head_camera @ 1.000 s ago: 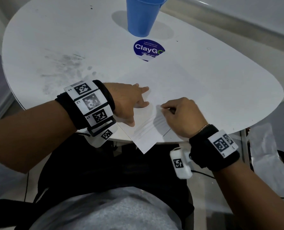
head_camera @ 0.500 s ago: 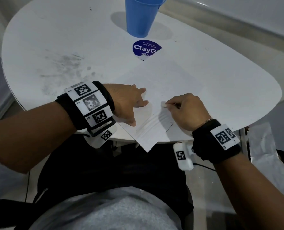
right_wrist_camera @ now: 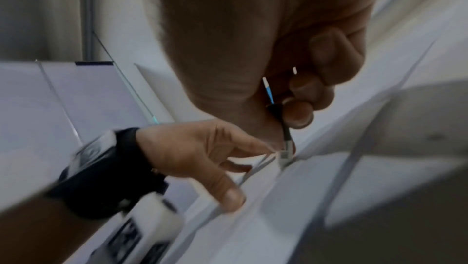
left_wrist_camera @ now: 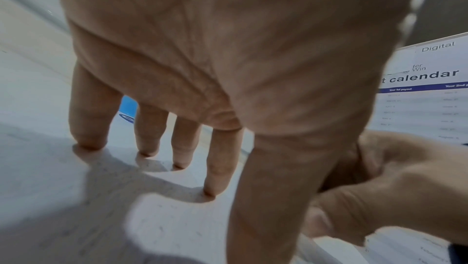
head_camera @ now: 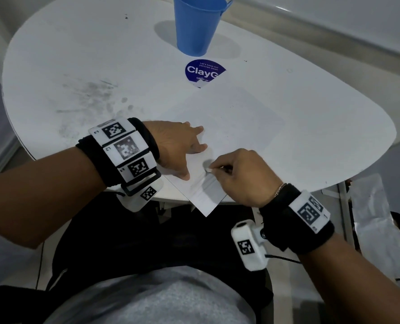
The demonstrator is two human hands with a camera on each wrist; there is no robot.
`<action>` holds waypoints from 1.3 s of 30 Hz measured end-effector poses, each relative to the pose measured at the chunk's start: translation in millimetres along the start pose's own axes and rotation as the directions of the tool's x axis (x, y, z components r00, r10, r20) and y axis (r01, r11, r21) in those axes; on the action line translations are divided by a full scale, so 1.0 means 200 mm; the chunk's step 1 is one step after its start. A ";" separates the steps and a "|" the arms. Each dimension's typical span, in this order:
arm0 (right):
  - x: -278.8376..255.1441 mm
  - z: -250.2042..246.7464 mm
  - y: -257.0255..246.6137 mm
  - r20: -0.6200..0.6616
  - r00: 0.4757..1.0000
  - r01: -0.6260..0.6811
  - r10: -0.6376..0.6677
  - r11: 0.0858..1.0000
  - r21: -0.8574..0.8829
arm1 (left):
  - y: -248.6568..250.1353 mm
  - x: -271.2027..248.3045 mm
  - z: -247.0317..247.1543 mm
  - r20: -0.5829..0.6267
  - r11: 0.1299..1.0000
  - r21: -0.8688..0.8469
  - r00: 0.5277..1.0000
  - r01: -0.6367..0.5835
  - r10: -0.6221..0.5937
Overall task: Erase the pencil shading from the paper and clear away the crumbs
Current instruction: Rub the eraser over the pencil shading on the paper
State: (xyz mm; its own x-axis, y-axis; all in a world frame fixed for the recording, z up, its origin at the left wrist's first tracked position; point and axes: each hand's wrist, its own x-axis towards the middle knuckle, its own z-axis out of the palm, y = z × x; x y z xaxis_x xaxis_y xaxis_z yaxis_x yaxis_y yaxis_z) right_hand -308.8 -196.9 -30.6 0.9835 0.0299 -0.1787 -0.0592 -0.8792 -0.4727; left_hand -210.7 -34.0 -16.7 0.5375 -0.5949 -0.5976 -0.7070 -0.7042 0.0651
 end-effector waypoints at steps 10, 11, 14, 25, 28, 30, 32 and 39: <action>0.00 -0.01 0.01 0.010 1.000 -0.024 0.024 0.999 -0.026 | -0.01 0.00 0.00 0.001 0.999 -0.038 1.000 0.007 -0.007; 0.03 -0.03 0.03 -0.004 0.999 -0.051 0.051 0.998 -0.026 | -0.01 0.00 0.00 -0.002 0.999 -0.037 1.000 0.010 -0.010; 0.08 -0.09 0.11 -0.137 0.979 -0.151 0.150 0.988 0.005 | -0.01 0.00 0.00 -0.009 0.999 -0.030 1.000 0.011 -0.012; 0.05 -0.04 0.06 -0.135 0.986 -0.105 0.101 0.994 -0.025 | -0.01 0.01 0.00 -0.014 1.000 -0.004 1.000 0.012 -0.012; -0.03 0.03 -0.04 0.032 0.999 0.038 -0.039 0.999 0.026 | -0.01 0.01 0.01 -0.004 1.000 -0.018 1.000 0.016 -0.016; 0.01 0.01 0.00 0.005 1.000 -0.010 0.010 0.999 0.031 | -0.01 0.01 0.00 -0.007 1.000 -0.014 1.000 0.014 -0.014; 0.06 -0.02 0.05 -0.114 0.988 -0.105 0.108 0.994 0.034 | -0.01 0.01 0.00 -0.013 1.000 -0.008 1.000 0.014 -0.014; 0.00 0.05 -0.03 0.063 0.997 0.046 -0.049 0.998 0.045 | -0.02 0.01 0.01 -0.016 0.999 -0.046 1.000 0.016 -0.017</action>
State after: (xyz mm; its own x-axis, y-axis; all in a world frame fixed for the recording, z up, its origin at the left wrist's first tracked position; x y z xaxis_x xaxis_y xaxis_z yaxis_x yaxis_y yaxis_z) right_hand -310.5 -187.8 -35.8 0.9725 0.1023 -0.2090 -0.0217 -0.8544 -0.5191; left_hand -207.6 -31.6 -19.7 0.5570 -0.5891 -0.5855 -0.6761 -0.7310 0.0923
